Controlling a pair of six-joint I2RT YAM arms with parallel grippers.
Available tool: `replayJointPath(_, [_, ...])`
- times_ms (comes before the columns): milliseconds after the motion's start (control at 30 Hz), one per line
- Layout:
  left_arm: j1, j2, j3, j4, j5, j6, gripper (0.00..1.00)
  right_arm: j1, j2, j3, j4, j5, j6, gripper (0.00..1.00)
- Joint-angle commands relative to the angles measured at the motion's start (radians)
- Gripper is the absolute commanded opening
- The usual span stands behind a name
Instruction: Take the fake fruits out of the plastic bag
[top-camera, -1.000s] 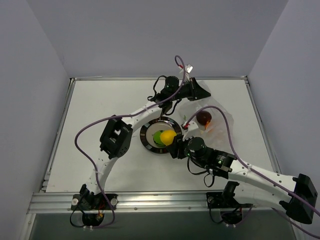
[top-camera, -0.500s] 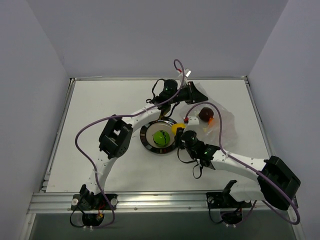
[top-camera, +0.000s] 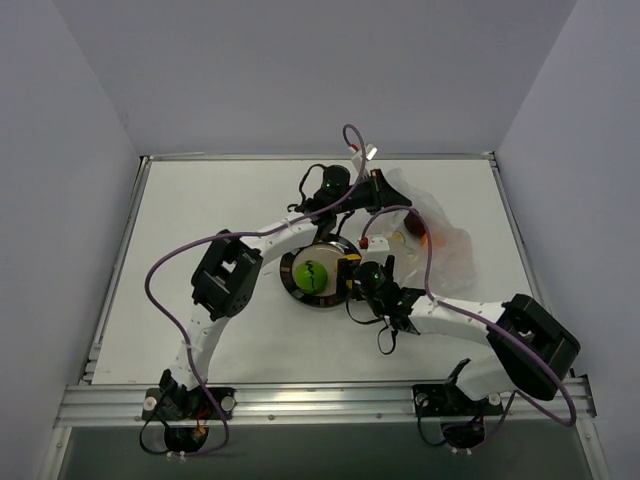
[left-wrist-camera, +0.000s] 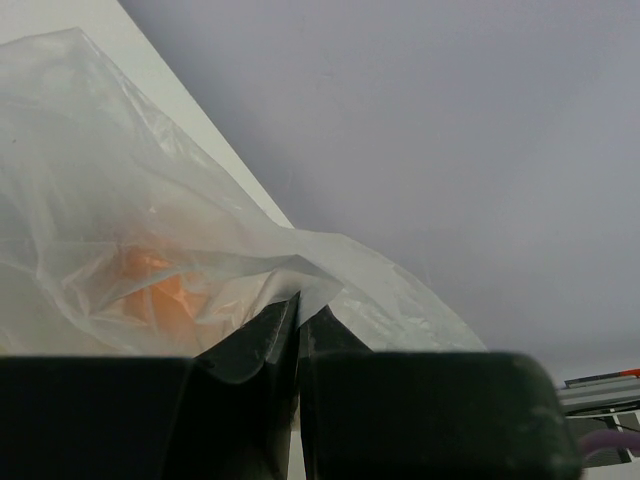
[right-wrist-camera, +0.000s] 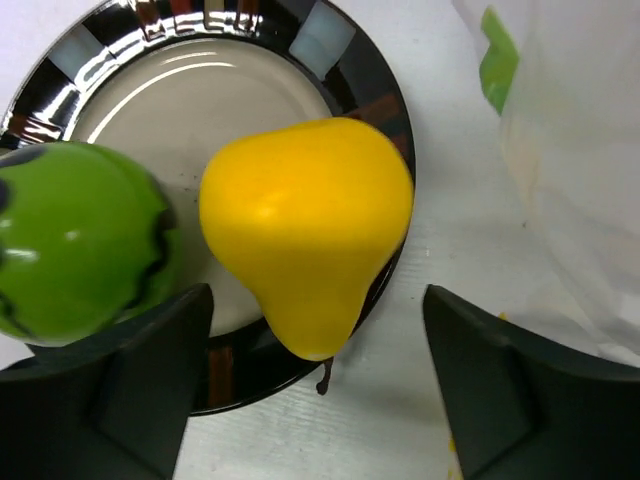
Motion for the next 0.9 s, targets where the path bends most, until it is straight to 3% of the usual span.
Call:
replayJointPath(0, [0.006, -0.099, -0.011, 0.076, 0.014, -0.009, 0.02, 0.011, -0.107, 0.038, -0.029, 0.047, 0.005, 0.85])
replayJointPath(33, [0.006, -0.101, -0.017, 0.081, 0.014, -0.009, 0.02, 0.014, -0.135, 0.041, -0.049, 0.043, 0.0, 0.9])
replayJointPath(100, [0.004, -0.105, -0.034, 0.096, 0.011, -0.015, 0.02, 0.015, -0.23, 0.05, -0.118, 0.032, -0.001, 0.91])
replayJointPath(300, [-0.002, -0.124, -0.089, 0.128, 0.003, -0.02, 0.02, 0.026, -0.517, 0.064, -0.349, 0.001, 0.012, 0.78])
replayJointPath(400, [-0.013, -0.139, -0.128, 0.133, -0.003, 0.001, 0.02, 0.025, -0.65, 0.063, -0.445, 0.012, 0.038, 0.6])
replayJointPath(433, [-0.02, -0.142, -0.137, 0.135, -0.009, 0.007, 0.02, 0.021, -0.675, 0.06, -0.463, 0.056, 0.051, 0.43])
replayJointPath(467, [-0.025, -0.151, -0.146, 0.135, -0.015, 0.018, 0.02, 0.017, -0.708, 0.052, -0.503, 0.084, 0.061, 0.36])
replayJointPath(500, [-0.027, -0.156, -0.17, 0.139, -0.023, 0.026, 0.02, -0.001, -0.713, 0.046, -0.511, 0.109, 0.075, 0.28])
replayJointPath(533, [-0.03, -0.162, -0.184, 0.147, -0.039, 0.029, 0.03, -0.018, -0.709, 0.041, -0.518, 0.124, 0.083, 0.26])
replayJointPath(700, [-0.046, -0.223, -0.279, 0.17, -0.076, 0.07, 0.02, -0.129, -0.571, 0.047, -0.56, 0.247, 0.13, 0.21])
replayJointPath(867, [-0.089, -0.263, -0.373, 0.174, -0.124, 0.118, 0.02, -0.357, -0.538, 0.073, -0.558, 0.339, 0.094, 0.22])
